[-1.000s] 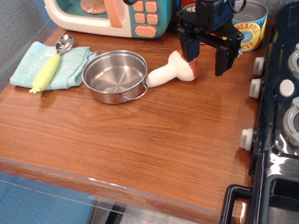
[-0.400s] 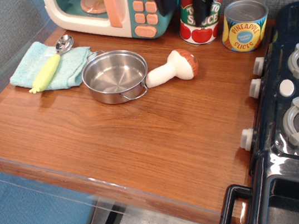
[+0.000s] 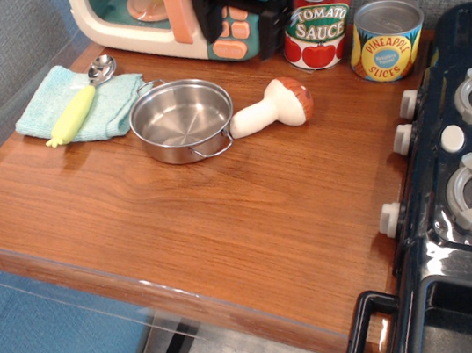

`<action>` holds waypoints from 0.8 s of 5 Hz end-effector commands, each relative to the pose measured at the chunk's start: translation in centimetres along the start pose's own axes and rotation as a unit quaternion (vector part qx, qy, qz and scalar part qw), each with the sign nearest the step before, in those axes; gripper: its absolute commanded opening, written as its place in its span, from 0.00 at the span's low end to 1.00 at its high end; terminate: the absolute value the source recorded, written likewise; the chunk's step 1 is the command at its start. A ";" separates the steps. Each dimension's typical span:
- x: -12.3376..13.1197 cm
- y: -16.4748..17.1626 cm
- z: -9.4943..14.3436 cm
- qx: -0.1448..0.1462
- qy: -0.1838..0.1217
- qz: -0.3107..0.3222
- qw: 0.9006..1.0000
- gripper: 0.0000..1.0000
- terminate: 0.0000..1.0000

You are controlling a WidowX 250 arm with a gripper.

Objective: Put the metal pot in front of the mushroom.

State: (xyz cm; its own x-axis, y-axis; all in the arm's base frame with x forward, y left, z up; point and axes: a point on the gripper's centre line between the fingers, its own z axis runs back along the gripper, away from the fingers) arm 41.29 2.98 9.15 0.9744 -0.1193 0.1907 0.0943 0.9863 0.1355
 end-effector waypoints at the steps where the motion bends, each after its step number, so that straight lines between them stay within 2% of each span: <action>1: -0.3 2.2 -0.7 0.020 0.013 0.069 0.997 1.00 0.00; 2: -0.7 1.5 -2.3 0.004 0.030 0.084 0.996 1.00 0.00; 3: -0.5 1.1 -2.4 -0.017 0.025 0.107 0.994 1.00 0.00; 4: 0.1 0.9 -2.8 -0.020 0.021 0.123 0.992 1.00 0.00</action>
State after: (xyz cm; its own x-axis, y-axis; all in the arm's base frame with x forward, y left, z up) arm 41.81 3.99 3.96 0.9858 0.1284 0.1085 -0.1349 0.9893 0.0549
